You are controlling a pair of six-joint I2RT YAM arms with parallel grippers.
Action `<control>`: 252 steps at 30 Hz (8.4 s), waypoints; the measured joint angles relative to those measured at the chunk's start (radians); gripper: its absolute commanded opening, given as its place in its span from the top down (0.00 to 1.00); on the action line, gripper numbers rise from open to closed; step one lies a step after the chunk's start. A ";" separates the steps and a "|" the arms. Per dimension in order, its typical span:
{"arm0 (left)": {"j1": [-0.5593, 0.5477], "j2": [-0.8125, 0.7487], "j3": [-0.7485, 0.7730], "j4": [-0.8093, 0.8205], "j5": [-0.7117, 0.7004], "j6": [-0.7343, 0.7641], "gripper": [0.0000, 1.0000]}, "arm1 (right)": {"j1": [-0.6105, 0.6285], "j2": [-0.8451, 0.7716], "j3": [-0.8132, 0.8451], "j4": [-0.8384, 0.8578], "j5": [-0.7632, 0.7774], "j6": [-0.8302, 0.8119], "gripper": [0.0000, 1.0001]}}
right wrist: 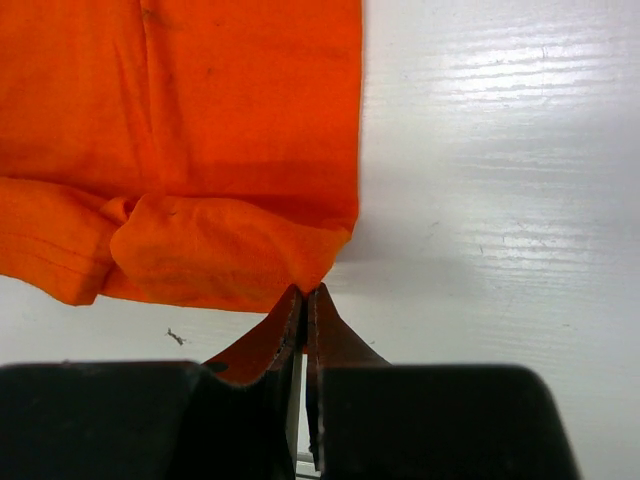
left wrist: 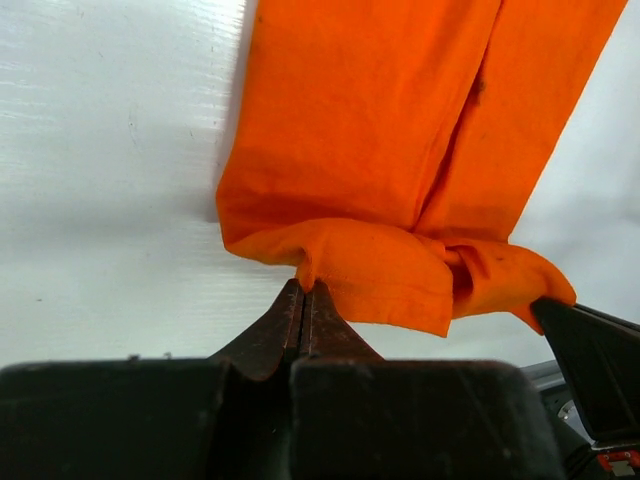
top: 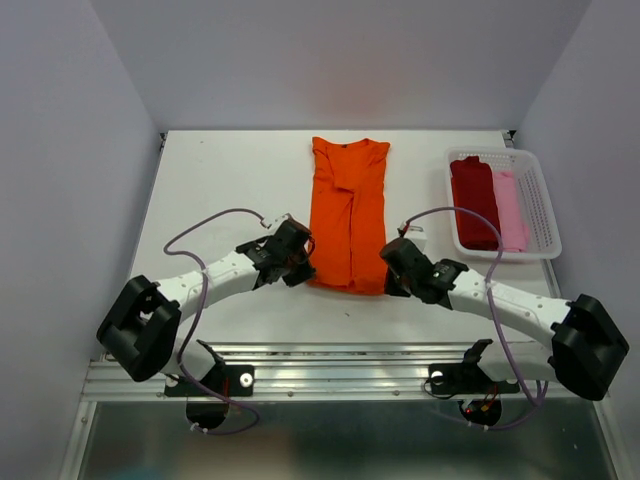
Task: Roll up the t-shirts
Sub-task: Roll the T-shirt to the center of the board.
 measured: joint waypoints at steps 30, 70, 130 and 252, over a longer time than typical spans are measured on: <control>0.057 0.122 0.115 -0.004 -0.083 0.044 0.15 | -0.117 0.174 0.141 0.122 0.032 -0.122 0.28; -0.031 0.084 0.033 0.039 -0.140 0.109 1.00 | -0.049 0.264 0.100 0.254 -0.101 -0.095 0.99; 0.116 -0.072 -0.061 0.169 -0.042 0.179 0.28 | -0.169 -0.011 -0.029 0.260 -0.121 -0.106 0.34; -0.082 -0.340 -0.352 0.103 0.013 -0.204 1.00 | -0.141 -0.232 -0.248 0.156 -0.304 0.022 0.99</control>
